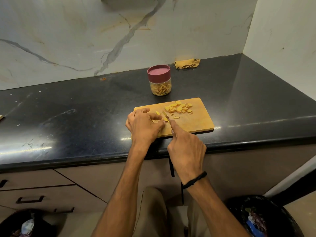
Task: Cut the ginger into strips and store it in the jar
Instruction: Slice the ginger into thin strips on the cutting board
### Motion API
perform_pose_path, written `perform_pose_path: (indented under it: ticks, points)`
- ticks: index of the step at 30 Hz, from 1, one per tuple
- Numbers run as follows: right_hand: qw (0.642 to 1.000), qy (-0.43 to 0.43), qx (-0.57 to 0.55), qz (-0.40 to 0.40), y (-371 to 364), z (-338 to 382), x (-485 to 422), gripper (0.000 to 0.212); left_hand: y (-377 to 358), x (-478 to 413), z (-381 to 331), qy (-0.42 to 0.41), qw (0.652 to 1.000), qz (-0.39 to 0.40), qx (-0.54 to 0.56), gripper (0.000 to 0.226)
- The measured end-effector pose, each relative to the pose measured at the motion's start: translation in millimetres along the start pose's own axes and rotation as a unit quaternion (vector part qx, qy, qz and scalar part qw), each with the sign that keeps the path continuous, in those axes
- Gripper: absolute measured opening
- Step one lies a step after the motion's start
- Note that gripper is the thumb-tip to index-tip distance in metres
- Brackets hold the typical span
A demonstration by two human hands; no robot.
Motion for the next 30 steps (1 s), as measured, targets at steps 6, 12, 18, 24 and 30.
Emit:
perform_pose_path:
  ticks: [6,12,18,24,30]
  points:
    - [1.000,0.006,0.007,0.007,-2.4,0.5,-0.7,0.052,-1.8,0.3,-1.7,-0.003,1.000,-0.003,-0.002,0.018]
    - [1.000,0.008,0.018,0.016,-0.1,0.2,-0.9,0.053,-1.8,0.2,-5.3,-0.007,1.000,-0.005,-0.021,0.019]
    - [0.998,0.011,0.054,0.036,1.1,8.1,0.4,0.061,-4.5,-0.7,-6.4,-0.002,0.999,-0.016,-0.029,0.018]
    - [0.997,-0.016,0.070,0.029,6.0,-8.1,29.4,0.065,-7.0,1.3,-5.4,-0.007,0.998,-0.024,-0.051,0.020]
    - [0.999,-0.040,0.012,0.012,15.5,-20.3,30.7,0.056,-3.6,4.5,0.9,0.002,0.999,-0.038,-0.034,0.019]
Point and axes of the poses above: each hand's wrist, its own x-axis away from the middle knuckle, its own y-axis out of the back of the hand, z = x × y, the point moved 3 cm from there along -x, towards the middle knuckle, and after that the axes turned 3 degrees about x, right-handed, at the moved point
